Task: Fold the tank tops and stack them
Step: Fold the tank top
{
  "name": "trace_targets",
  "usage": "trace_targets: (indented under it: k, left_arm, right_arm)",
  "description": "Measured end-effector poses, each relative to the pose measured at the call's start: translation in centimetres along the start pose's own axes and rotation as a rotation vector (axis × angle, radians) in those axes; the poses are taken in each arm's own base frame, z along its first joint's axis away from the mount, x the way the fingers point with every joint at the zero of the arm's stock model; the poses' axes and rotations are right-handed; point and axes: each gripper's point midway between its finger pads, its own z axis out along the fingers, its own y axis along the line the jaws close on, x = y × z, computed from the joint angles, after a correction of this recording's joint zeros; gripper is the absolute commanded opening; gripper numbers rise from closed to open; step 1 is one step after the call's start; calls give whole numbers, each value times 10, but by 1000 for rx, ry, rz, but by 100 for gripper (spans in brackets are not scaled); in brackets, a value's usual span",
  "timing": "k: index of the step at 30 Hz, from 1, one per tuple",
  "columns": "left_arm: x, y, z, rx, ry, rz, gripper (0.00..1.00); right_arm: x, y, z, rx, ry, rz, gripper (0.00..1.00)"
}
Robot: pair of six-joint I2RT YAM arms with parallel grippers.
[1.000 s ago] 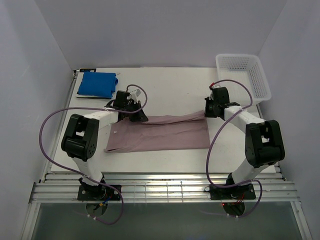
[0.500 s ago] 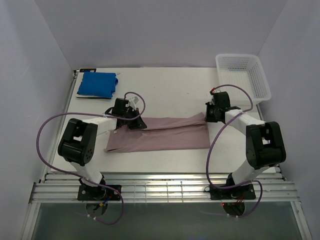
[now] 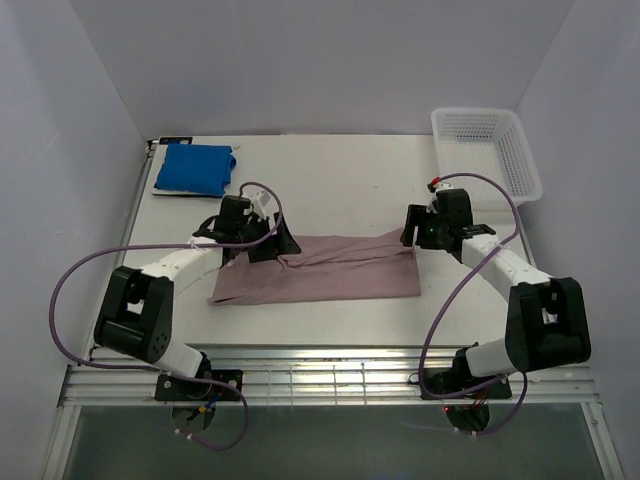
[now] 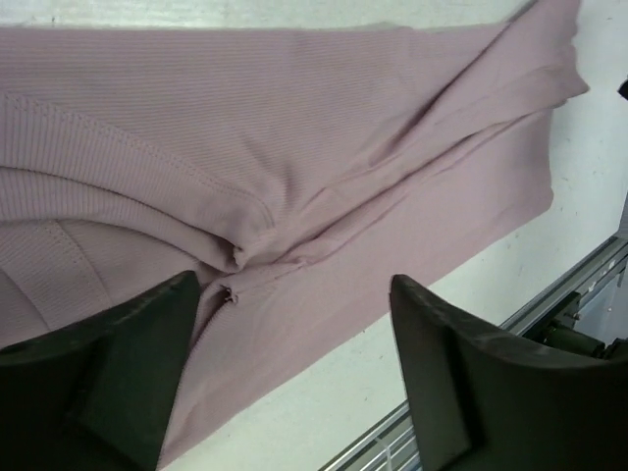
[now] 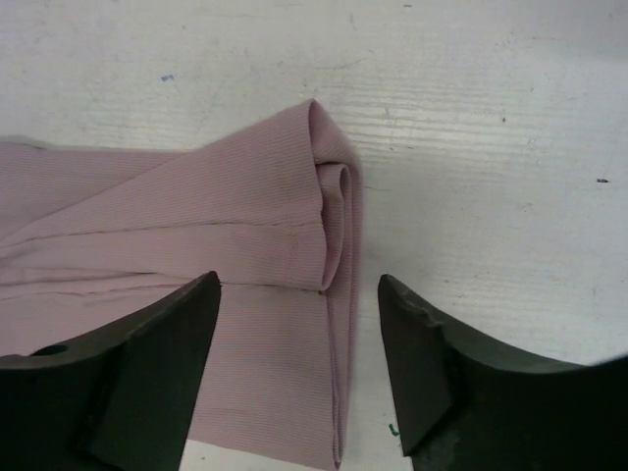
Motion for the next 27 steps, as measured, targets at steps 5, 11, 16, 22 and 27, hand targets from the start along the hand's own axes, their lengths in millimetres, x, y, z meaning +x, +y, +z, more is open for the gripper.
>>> trace_targets:
  k: [5, 11, 16, 22, 27]
  left_arm:
    - [-18, -21, -27, 19, -91, 44, 98]
    - [-60, -13, -24, -107, -181, 43, 98]
    - [-90, 16, 0, -231, -207, 4, 98]
    - [-95, 80, 12, -367, -179, -136, 98]
    - [-78, 111, -2, -423, -185, -229, 98]
  right_arm:
    - [-12, 20, -9, -101, -24, -14, 90]
    - [-31, 61, 1, -226, -11, -78, 90]
    - [-24, 94, 29, -298, 62, -131, 90]
    - [4, 95, 49, -299, 166, -129, 90]
    - [22, 86, 51, -272, 201, -123, 90]
